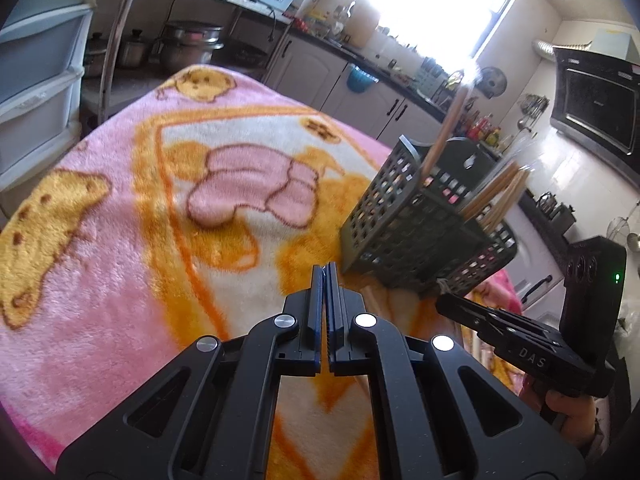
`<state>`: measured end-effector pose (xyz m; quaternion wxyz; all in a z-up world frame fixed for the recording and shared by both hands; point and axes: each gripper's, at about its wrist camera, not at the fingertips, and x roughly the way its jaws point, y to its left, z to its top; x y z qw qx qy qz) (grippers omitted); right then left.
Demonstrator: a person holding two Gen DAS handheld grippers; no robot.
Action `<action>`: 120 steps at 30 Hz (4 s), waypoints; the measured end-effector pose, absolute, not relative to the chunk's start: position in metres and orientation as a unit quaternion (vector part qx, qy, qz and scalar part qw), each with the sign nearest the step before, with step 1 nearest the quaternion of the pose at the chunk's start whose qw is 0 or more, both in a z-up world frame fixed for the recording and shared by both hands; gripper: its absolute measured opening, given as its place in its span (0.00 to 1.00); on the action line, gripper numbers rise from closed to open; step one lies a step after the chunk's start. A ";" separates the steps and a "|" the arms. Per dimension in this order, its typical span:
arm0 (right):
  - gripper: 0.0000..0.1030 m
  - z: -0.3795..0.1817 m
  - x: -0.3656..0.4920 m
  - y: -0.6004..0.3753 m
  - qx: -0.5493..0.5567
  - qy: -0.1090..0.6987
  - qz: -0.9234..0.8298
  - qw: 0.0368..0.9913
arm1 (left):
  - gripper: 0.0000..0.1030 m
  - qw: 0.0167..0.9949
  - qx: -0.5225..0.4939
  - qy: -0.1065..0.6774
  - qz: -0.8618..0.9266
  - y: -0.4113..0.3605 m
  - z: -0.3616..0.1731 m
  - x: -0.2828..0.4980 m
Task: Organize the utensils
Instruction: 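Close the left tool on a chopstick while the right tool grasps another, then raise the left tool's chopstick over the caddy while the right tool carries its own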
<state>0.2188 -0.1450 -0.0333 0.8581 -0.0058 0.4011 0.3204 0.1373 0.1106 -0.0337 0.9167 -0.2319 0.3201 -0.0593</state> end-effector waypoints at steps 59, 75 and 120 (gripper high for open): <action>0.06 0.079 0.144 -0.276 0.090 0.179 0.263 0.944 | 0.00 0.936 -0.170 0.200 -0.235 0.000 0.095 0.136; 0.06 0.090 0.144 -0.279 0.094 0.160 0.263 0.947 | 0.00 0.936 -0.139 0.189 -0.262 -0.024 0.114 0.153; 0.06 0.149 0.229 -0.245 0.067 0.035 0.240 0.968 | 0.00 0.953 -0.202 0.118 -0.192 -0.006 0.159 0.249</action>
